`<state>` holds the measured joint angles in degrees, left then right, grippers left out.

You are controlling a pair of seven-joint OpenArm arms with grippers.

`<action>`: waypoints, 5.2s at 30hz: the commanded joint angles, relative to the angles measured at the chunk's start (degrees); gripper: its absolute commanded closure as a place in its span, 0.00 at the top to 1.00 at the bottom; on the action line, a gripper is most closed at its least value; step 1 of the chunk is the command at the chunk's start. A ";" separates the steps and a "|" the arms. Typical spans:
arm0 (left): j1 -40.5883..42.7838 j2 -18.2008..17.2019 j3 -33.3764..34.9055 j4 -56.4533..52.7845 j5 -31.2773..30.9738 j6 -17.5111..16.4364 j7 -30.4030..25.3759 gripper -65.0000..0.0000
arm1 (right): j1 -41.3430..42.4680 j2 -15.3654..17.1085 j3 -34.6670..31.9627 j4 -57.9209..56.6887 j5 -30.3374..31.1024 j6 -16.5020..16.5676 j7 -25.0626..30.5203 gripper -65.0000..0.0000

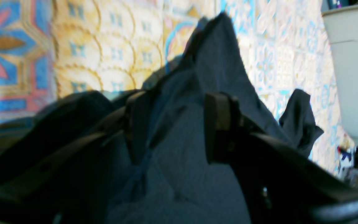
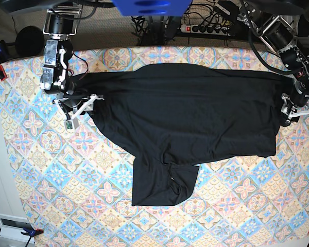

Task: Layout the t-shirt on the table in an organized manner, then fold the t-shirt properly
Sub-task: 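Drag the shirt corner with the right gripper toward the shirt's middle, then drag the shirt corner with the left gripper toward the shirt's middle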

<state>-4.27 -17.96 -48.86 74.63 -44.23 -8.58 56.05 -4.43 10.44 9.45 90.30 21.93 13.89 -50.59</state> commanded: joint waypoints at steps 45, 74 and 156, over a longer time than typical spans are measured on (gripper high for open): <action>-0.08 -4.07 -0.59 7.26 -0.92 -0.17 -0.89 0.44 | 4.65 1.21 -3.17 1.96 0.00 -0.04 0.96 0.41; -1.05 -6.26 -0.33 7.17 -0.21 -0.17 -1.24 0.44 | 5.00 1.12 -3.08 1.35 0.09 -0.04 5.97 0.41; -10.36 1.56 15.85 -2.50 30.65 -0.34 -20.23 0.44 | 9.57 0.95 -8.62 0.47 0.00 -0.04 6.06 0.41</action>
<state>-13.19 -15.40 -33.12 71.18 -13.21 -8.62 37.08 4.10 11.00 0.58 89.93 21.32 13.54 -45.89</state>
